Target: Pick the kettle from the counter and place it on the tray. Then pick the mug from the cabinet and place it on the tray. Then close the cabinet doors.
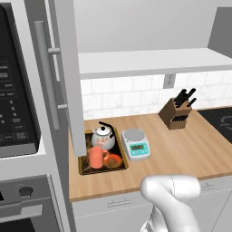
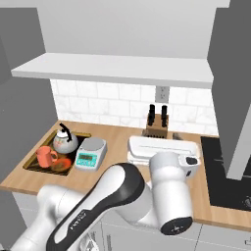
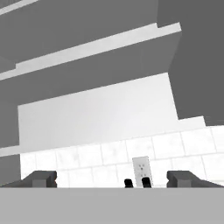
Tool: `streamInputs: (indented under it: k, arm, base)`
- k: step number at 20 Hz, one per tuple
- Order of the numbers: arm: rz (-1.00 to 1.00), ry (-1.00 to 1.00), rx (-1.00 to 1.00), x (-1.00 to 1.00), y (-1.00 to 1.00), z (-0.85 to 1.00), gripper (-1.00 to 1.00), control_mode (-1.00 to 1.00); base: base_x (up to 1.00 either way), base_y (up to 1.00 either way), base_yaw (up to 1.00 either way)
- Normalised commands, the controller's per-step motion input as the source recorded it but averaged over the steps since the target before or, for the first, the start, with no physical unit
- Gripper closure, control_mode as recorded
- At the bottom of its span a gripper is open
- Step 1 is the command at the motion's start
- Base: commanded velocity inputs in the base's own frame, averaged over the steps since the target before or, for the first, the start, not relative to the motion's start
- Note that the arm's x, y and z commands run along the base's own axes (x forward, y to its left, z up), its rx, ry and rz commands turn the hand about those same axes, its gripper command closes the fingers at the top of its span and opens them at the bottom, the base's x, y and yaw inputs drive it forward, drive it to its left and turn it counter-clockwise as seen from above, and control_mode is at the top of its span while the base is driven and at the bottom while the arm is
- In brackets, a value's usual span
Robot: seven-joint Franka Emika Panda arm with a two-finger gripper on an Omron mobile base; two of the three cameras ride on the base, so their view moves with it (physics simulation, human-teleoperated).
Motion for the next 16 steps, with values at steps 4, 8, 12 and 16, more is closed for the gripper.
streamInputs:
  k: [4,8,12,16]
  arm:
    - [-0.11,-0.05,-0.13,0.0,-0.34,-0.26,-1.0,-1.0]
    - [0.0,-0.04,-0.13,0.0,-0.32,-0.28,-1.0,-1.0]
    - [0.0,-0.02,-0.03,0.0,-0.67,-0.18,-1.0,-1.0]
    - [0.0,-0.04,-0.01,0.0,-0.6,-0.04,-1.0,-1.0]
  base:
    - [0.0,0.0,0.0]
    - [0.0,0.0,0.0]
    - [0.0,0.0,0.0]
    - [0.0,0.0,0.0]
